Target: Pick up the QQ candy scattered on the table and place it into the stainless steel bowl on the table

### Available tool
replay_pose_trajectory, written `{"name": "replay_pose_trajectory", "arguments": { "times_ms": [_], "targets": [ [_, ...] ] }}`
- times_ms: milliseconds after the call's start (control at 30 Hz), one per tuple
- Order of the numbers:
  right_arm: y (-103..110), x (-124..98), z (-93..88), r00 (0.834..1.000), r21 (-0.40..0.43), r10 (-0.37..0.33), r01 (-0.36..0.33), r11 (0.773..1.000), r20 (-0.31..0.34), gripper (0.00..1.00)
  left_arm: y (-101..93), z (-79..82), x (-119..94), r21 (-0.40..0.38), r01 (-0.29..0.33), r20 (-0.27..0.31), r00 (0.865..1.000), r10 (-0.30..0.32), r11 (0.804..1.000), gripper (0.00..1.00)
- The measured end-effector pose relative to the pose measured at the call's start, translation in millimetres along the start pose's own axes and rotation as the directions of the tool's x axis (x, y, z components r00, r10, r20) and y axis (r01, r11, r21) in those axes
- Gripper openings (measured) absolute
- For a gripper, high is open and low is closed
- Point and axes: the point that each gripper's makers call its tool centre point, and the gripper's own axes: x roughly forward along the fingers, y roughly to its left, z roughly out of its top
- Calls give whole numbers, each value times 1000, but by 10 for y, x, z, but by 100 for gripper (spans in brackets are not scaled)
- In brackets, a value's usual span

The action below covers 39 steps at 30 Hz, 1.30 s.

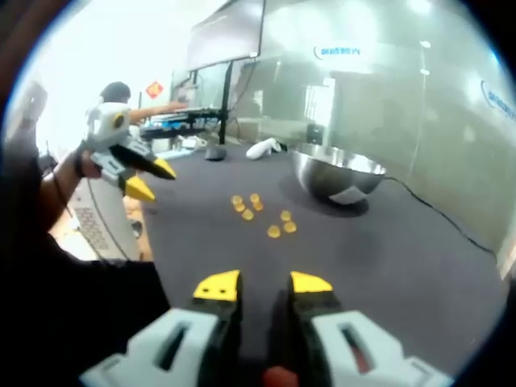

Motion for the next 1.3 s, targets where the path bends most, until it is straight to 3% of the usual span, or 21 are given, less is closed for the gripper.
{"name": "replay_pose_trajectory", "arguments": {
  "times_ms": [233, 467, 633, 933, 1300],
  "targets": [
    [-49, 54, 33, 1000, 9, -15, 15, 1000, 23, 22, -10, 5, -1, 5, 2, 0, 1000, -2, 1000, 40],
    [5, 228, 99, 999, 10, 19, -20, 1000, 29, 22, -7, -9, -11, 8, 1, -2, 1000, -1, 1000, 40],
    [16, 434, 185, 998, 23, 47, -48, 999, 33, 23, -35, 22, -82, -23, 23, 29, 999, -23, 999, 40],
    [13, 878, 182, 998, 91, 57, -57, 994, 10, 23, -3, -13, -148, -7, 5, 15, 1000, -5, 1000, 40],
    [87, 921, 221, 999, 85, 31, -32, 996, 16, 10, 45, -69, -174, -21, -11, 9, 1000, 11, 1000, 40]
  ]
}}
